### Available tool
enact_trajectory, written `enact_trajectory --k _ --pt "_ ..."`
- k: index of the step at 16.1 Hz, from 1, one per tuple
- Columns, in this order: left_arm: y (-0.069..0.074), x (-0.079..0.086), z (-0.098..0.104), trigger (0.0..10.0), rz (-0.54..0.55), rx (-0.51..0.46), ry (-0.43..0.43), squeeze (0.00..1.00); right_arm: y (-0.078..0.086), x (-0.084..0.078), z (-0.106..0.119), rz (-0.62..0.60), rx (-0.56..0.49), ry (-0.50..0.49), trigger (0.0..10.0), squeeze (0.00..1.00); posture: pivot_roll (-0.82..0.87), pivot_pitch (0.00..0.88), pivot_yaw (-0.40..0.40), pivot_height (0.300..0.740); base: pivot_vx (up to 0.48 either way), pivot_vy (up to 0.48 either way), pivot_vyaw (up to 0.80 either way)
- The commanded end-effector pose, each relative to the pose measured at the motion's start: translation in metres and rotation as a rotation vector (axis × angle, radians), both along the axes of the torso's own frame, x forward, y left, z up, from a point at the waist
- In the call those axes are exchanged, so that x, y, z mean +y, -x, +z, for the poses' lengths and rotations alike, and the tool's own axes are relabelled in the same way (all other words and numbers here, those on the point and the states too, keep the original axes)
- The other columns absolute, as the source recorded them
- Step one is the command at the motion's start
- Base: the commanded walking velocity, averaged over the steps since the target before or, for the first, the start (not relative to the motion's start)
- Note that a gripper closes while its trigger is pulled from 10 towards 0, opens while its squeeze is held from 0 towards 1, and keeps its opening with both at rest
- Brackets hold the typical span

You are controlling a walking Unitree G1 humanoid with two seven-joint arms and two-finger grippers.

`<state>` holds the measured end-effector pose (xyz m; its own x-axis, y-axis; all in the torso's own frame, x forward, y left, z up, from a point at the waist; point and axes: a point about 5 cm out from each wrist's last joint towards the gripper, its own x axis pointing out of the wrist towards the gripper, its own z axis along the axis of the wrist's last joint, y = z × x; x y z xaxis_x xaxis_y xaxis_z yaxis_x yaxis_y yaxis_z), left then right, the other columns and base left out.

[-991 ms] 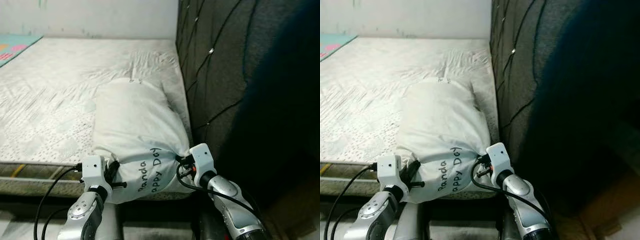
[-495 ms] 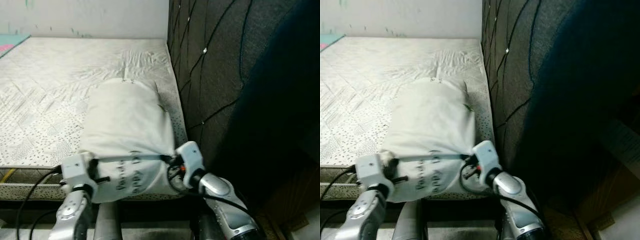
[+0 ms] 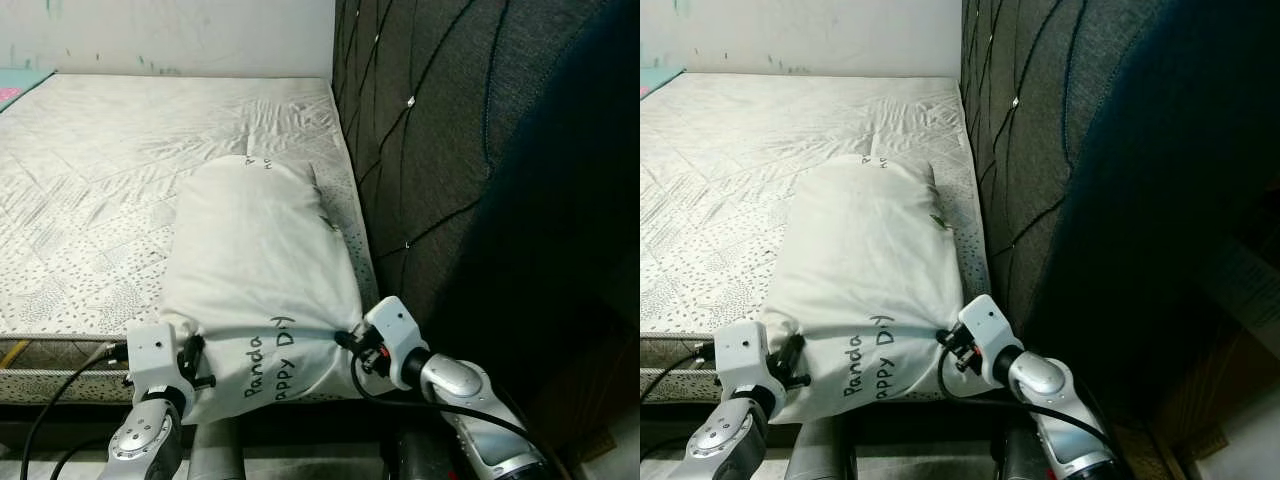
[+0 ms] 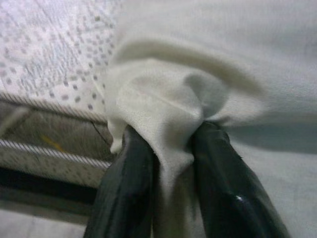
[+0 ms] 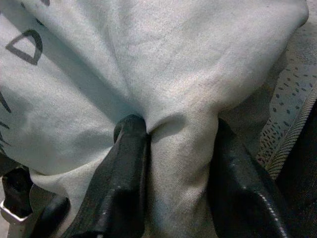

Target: Clean up the room

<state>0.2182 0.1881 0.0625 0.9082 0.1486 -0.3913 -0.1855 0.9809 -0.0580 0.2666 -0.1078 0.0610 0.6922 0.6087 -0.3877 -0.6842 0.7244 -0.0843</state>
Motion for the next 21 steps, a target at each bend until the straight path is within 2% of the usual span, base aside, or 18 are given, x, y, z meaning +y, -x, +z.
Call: enact_trajectory --k 1,4,8,9,11,13,15,17,20,21 --pt "-0.002 0.006 0.012 10.0 0.04 -0.055 -0.049 1.0 -0.002 -0.008 0.0 -0.012 -0.001 0.03 10.0 1.0 -0.1 0.0 -0.025 0.57 0.0 0.0 0.0" --pt "-0.001 0.006 0.022 10.0 0.077 -0.101 -0.067 1.0 -0.008 -0.013 0.006 -0.001 -0.035 0.061 10.0 1.0 -0.09 0.0 -0.028 0.57 0.0 0.0 0.0" --pt "0.003 0.0 0.038 10.0 0.063 -0.205 -0.093 1.0 -0.024 -0.019 0.029 -0.068 -0.16 -0.04 10.0 1.0 -0.09 0.0 -0.027 0.57 0.0 0.0 0.0" --pt "0.004 0.008 0.041 10.0 0.124 -0.22 -0.119 1.0 -0.03 -0.02 0.04 -0.092 -0.222 -0.076 10.0 1.0 -0.09 0.0 -0.026 0.57 0.0 0.0 0.0" --pt "0.004 0.014 0.042 10.0 0.168 -0.229 -0.127 1.0 -0.035 -0.022 0.046 -0.12 -0.261 -0.09 10.0 1.0 -0.09 0.0 -0.026 0.57 0.0 0.0 0.0" --pt "0.005 0.022 0.035 10.0 0.217 -0.191 -0.094 1.0 -0.041 -0.024 0.056 -0.149 -0.31 -0.112 10.0 1.0 -0.09 0.0 -0.025 0.57 0.0 0.0 0.0" --pt "0.005 0.032 0.032 10.0 0.257 -0.173 -0.102 1.0 -0.045 -0.026 0.062 -0.164 -0.342 -0.117 10.0 1.0 -0.09 0.0 -0.022 0.57 0.0 0.0 0.0" --pt "0.004 0.049 0.029 10.0 0.304 -0.152 -0.116 1.0 -0.052 -0.03 0.072 -0.196 -0.388 -0.119 10.0 1.0 -0.08 0.0 -0.024 0.57 0.0 0.0 0.0" --pt "0.006 0.061 0.028 10.0 0.331 -0.135 -0.137 1.0 -0.056 -0.032 0.074 -0.213 -0.406 -0.123 10.0 1.0 -0.08 0.0 -0.028 0.57 0.0 0.0 0.0" --pt "0.007 0.066 0.024 10.0 0.359 -0.114 -0.117 1.0 -0.056 -0.03 0.073 -0.202 -0.405 -0.121 10.0 1.0 -0.07 0.0 -0.029 0.57 0.0 0.0 0.0"
